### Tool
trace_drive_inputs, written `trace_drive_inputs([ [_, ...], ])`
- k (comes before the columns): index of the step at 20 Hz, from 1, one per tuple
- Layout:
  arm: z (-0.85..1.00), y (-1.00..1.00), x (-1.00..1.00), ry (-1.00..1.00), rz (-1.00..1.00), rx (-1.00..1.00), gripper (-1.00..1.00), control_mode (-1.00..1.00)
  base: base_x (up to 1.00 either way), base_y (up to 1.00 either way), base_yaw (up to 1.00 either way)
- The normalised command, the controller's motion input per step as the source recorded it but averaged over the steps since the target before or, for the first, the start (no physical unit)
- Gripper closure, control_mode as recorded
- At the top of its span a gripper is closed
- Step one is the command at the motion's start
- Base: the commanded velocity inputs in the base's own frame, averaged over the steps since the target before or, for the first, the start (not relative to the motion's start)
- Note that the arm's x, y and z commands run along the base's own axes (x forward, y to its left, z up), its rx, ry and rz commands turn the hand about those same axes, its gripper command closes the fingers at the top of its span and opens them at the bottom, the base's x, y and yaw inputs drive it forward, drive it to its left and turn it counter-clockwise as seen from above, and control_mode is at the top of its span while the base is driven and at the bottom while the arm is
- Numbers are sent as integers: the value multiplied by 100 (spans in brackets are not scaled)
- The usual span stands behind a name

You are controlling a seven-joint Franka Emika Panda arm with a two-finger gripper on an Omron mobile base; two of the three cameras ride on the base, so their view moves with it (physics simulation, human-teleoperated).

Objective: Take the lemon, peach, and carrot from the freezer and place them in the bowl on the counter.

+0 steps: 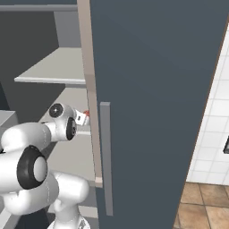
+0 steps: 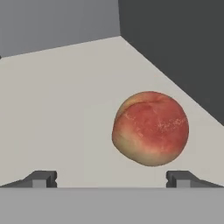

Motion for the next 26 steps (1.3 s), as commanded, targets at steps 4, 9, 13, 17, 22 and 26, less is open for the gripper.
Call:
trace_drive_inputs([
  [4, 15, -4, 41, 6, 0, 0, -100, -100, 0, 0, 0],
  [9, 4, 0, 43, 8, 0, 0, -100, -100, 0, 0, 0],
  [13, 0, -6, 30, 2, 0, 0, -100, -100, 0, 0, 0],
  [17, 0, -1, 16, 6, 0, 0, -100, -100, 0, 0, 0],
  [22, 0, 0, 0, 7, -6, 0, -100, -100, 0, 0, 0],
  [26, 0, 0, 0, 2, -12, 0, -100, -100, 0, 0, 0],
])
